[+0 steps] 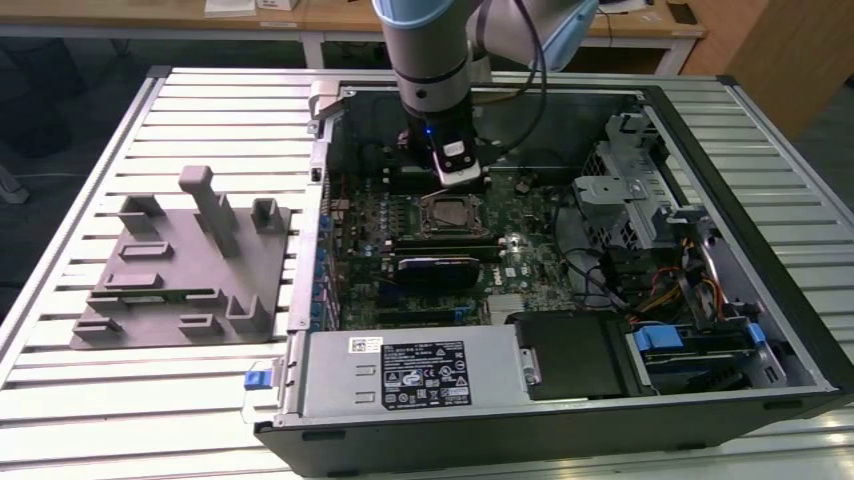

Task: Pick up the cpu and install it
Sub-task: 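Install the first cpu locking lever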

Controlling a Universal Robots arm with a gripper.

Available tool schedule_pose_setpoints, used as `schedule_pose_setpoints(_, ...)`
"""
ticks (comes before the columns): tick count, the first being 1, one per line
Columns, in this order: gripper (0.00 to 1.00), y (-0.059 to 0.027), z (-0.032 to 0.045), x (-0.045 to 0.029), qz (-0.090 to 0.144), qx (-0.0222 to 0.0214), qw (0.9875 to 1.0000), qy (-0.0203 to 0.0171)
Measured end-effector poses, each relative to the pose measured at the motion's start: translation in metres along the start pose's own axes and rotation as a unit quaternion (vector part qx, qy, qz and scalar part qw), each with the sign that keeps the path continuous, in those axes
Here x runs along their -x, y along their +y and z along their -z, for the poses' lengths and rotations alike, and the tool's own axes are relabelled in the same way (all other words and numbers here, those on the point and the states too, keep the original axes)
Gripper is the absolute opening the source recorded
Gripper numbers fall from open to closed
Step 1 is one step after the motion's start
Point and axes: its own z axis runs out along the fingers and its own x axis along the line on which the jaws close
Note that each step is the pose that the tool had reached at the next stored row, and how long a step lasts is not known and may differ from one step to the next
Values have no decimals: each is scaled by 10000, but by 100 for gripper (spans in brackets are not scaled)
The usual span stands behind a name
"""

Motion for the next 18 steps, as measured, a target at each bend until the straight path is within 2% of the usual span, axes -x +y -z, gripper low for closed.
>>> schedule_pose_setpoints(4, 11, -6, -29, -4, 2, -17, 10000, -47)
schedule_pose_setpoints(12, 11, 47, -68, -28, -33, -44, 10000, -74)
schedule_pose_setpoints(18, 11, 63, -102, -37, -31, -127, 9999, -109)
